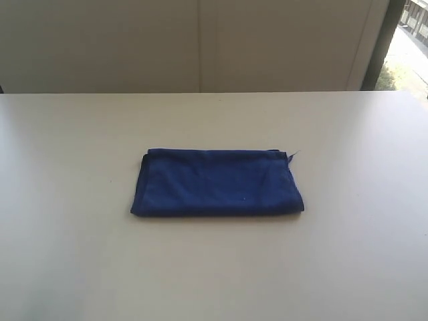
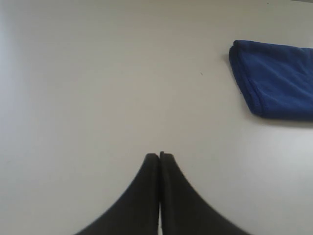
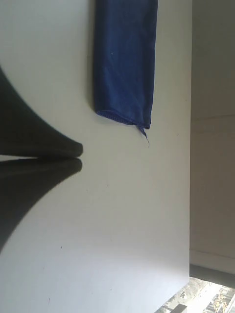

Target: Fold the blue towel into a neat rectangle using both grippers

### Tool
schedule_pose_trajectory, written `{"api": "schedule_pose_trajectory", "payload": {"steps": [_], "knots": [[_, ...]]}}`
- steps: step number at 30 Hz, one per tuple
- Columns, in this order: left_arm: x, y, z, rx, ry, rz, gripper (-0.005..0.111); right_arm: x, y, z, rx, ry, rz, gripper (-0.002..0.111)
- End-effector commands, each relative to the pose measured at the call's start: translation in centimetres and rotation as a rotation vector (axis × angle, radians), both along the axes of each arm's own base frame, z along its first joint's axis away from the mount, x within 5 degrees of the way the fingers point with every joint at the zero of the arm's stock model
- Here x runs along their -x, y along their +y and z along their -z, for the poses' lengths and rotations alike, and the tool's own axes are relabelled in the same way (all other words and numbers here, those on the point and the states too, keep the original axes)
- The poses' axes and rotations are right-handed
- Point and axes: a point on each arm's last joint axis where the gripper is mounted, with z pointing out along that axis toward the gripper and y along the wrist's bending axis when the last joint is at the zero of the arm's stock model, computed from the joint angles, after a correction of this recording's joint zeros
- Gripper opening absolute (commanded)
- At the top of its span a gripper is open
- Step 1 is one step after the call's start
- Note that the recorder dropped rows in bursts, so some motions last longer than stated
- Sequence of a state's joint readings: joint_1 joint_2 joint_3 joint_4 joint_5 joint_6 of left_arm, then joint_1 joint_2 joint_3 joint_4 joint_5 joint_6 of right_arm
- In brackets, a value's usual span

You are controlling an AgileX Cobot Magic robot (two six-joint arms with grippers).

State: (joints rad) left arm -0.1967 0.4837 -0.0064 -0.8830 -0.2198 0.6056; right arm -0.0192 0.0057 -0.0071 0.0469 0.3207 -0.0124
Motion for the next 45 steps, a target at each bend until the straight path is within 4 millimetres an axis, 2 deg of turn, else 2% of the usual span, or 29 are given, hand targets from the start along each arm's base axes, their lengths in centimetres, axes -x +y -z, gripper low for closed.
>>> {"api": "schedule_pose_trajectory", "payload": {"steps": [1,6,11,12,15,23,27,45], "knots": [[0.6,0.3,-0.7,0.023,-0.091,-0.023,0.0,0.0,0.0,0.2,0.009,-0.005,-0.004,0.0],[2.2,1.8,-2.6,0.05,-0.344,-0.215,0.0,0.0,0.0,0.2,0.009,-0.005,-0.004,0.0],[2.8,1.7,-3.0,0.257,-0.399,-0.244,0.0,0.0,0.0,0.2,0.009,-0.005,-0.004,0.0],[2.8,1.7,-3.0,0.254,-0.395,-0.242,0.0,0.0,0.0,0.2,0.009,-0.005,-0.004,0.0],[2.8,1.8,-2.9,0.07,-0.401,-0.212,0.0,0.0,0.0,0.2,0.009,-0.005,-0.004,0.0],[3.5,1.4,0.8,-0.044,0.008,-0.149,0.0,0.0,0.0,0.2,0.009,-0.005,-0.004,0.0],[3.5,1.3,0.7,-0.155,-0.015,-0.094,0.0,0.0,0.0,0.2,0.009,-0.005,-0.004,0.0],[3.5,1.6,0.6,-0.134,-0.025,-0.163,0.0,0.0,0.0,0.2,0.009,-0.005,-0.004,0.0]]}}
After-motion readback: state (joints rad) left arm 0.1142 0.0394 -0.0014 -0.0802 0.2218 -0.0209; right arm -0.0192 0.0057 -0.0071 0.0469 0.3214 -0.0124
